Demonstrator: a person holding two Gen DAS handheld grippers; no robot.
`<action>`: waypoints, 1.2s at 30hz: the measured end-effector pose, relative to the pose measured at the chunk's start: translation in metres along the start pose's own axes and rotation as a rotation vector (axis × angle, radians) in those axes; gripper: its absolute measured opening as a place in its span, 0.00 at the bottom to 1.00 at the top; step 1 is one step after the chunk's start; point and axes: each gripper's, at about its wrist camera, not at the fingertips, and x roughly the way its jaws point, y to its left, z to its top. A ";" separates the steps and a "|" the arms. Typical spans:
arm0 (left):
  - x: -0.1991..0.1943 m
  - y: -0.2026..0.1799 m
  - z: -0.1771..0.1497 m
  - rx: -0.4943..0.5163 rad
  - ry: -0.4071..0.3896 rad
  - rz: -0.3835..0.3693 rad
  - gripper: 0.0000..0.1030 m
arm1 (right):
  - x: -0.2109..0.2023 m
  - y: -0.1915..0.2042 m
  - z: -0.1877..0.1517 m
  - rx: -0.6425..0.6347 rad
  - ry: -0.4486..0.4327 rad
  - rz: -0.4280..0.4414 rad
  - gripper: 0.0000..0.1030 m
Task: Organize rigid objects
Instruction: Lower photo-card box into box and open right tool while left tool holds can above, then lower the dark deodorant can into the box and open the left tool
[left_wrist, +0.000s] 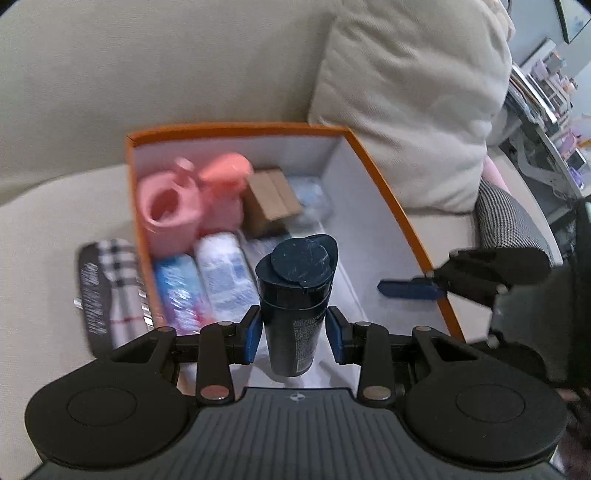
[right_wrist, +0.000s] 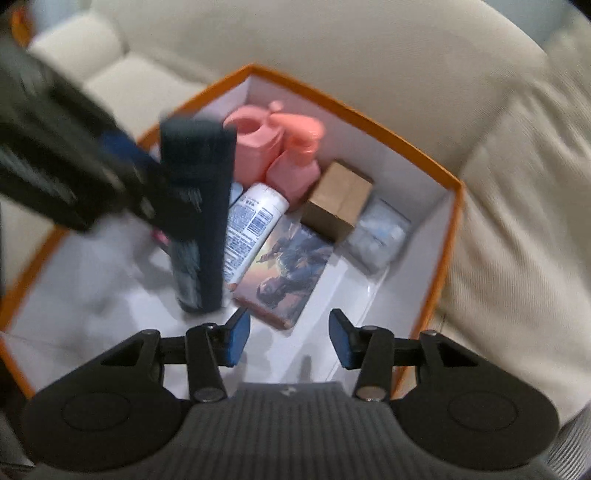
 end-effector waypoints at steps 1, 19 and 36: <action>0.004 -0.003 -0.001 0.001 0.009 -0.004 0.40 | -0.003 0.001 -0.005 0.024 -0.004 0.020 0.47; 0.023 -0.019 -0.004 0.021 0.088 -0.013 0.41 | 0.018 0.010 -0.020 0.301 -0.075 0.121 0.41; -0.030 0.013 -0.014 -0.031 -0.055 0.042 0.62 | 0.029 0.015 0.002 0.233 -0.034 -0.341 0.40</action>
